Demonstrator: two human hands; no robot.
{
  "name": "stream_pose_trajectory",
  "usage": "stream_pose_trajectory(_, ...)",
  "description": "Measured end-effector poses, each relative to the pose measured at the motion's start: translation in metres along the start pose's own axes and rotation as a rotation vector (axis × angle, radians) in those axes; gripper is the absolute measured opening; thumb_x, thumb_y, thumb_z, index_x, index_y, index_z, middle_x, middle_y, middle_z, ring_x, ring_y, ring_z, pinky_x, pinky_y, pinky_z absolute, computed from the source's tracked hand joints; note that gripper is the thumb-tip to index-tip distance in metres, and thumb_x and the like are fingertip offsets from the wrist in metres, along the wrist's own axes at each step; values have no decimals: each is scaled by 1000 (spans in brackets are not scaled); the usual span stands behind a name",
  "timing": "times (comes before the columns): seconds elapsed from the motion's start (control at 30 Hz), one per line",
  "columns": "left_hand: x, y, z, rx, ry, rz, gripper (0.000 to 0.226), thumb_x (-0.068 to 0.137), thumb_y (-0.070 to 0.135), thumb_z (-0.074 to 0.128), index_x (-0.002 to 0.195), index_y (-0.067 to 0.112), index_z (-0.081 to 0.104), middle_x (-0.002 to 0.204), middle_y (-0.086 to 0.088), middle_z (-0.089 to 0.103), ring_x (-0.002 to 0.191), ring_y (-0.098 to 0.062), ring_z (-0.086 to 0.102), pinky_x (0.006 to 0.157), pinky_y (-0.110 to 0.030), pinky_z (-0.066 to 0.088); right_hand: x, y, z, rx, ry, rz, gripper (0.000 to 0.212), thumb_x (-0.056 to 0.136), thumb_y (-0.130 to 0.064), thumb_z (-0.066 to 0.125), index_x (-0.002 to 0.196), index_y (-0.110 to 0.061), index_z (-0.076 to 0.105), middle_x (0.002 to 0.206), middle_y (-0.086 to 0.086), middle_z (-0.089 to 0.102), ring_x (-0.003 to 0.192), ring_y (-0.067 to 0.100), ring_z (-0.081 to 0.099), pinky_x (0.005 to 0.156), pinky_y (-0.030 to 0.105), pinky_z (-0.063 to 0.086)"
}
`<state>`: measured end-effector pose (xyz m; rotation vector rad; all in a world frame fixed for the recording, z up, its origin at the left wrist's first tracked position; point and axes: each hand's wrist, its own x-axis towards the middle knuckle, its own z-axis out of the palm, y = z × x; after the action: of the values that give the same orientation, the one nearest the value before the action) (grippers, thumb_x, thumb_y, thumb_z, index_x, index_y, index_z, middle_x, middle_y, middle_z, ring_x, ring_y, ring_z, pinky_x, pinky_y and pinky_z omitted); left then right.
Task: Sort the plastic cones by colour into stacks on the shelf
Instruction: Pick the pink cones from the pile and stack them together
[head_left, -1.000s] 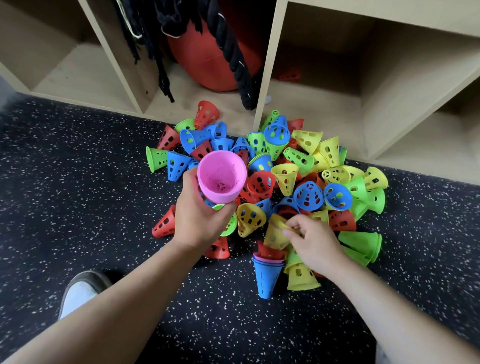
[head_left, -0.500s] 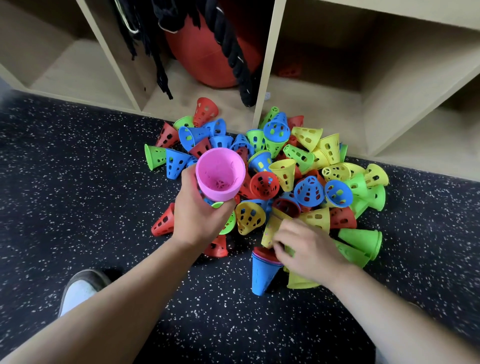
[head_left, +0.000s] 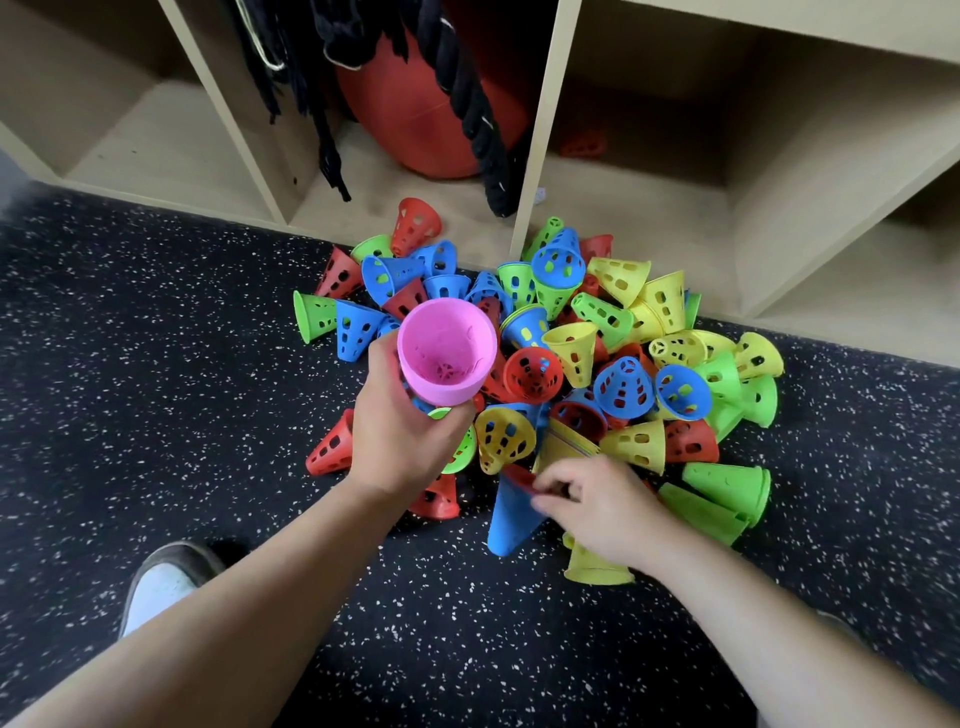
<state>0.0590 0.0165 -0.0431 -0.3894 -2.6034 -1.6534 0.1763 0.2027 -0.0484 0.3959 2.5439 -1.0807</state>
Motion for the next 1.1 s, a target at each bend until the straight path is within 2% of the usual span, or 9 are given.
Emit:
stream_pose_trajectory(0.07, 1, 0, 0, -2, 6, 1, 68, 70, 12, 85, 124, 24, 44, 106, 28, 52, 96, 22, 52, 76, 1, 35, 4, -11, -22, 121, 80, 27, 3, 88, -25, 73, 87, -28, 73, 41, -19, 50, 37, 1, 39, 41, 14, 26)
stream_pose_trajectory(0.2, 3, 2, -2, -16, 21, -8, 71, 70, 13, 85, 123, 30, 42, 108, 27, 54, 97, 20, 53, 76, 0, 37, 17, -25, -68, 347, 389, 50, 8, 81, -27, 80, 80, -33, 75, 76, -12, 73, 64, 4, 59, 60, 12, 44)
stream_pose_trajectory(0.3, 2, 3, -1, -22, 20, -5, 70, 70, 12, 86, 122, 29, 42, 108, 26, 54, 96, 19, 53, 77, 0, 37, 28, -28, -87, 468, 523, 73, 11, 81, -27, 81, 77, -34, 75, 83, -17, 74, 75, -3, 65, 72, 15, 47)
stream_pose_trajectory(0.47, 0, 5, 0, -41, -3, -9, 69, 71, 18, 88, 122, 29, 44, 108, 26, 55, 97, 17, 54, 76, 0, 38, 37, -23, -87, 489, 567, 130, 13, 83, -26, 79, 76, -35, 75, 85, -16, 73, 76, -2, 65, 71, 17, 45)
stream_pose_trajectory(0.6, 2, 3, 0, -29, -2, -18, 72, 70, 17, 89, 124, 31, 43, 108, 29, 54, 98, 15, 55, 77, -2, 41, 35, -23, -87, 527, 612, 148, 8, 84, -26, 78, 80, -33, 76, 79, -15, 73, 70, 0, 62, 64, 15, 44)
stream_pose_trajectory(0.73, 5, 0, 1, -28, -1, -30, 73, 70, 16, 89, 123, 34, 42, 106, 33, 55, 99, 13, 56, 77, -3, 41, 35, -21, -88, 569, 589, 189, 4, 80, -29, 82, 82, -30, 78, 83, -20, 73, 84, -9, 64, 68, 13, 43)
stream_pose_trajectory(0.83, 4, -3, 3, -25, -11, -37, 73, 70, 17, 88, 128, 27, 46, 111, 37, 53, 101, 11, 56, 80, -6, 44, 37, -20, -88, 567, 591, 207, 4, 80, -31, 81, 82, -30, 78, 81, -24, 71, 78, -16, 62, 67, 10, 42)
stream_pose_trajectory(0.97, 4, -4, 6, -23, -10, -37, 72, 70, 18, 89, 128, 26, 46, 109, 33, 54, 101, 12, 56, 79, -3, 40, 41, -19, -87, 575, 583, 215, 5, 82, -33, 80, 81, -32, 75, 86, -22, 70, 81, -13, 58, 65, 11, 40)
stream_pose_trajectory(1.1, 7, -3, 8, 1, -17, -43, 69, 71, 19, 89, 124, 31, 45, 111, 25, 55, 100, 11, 56, 77, -2, 40, 45, -20, -90, 593, 633, 188, 10, 84, -30, 79, 76, -32, 74, 79, -24, 69, 80, -15, 61, 67, 10, 41)
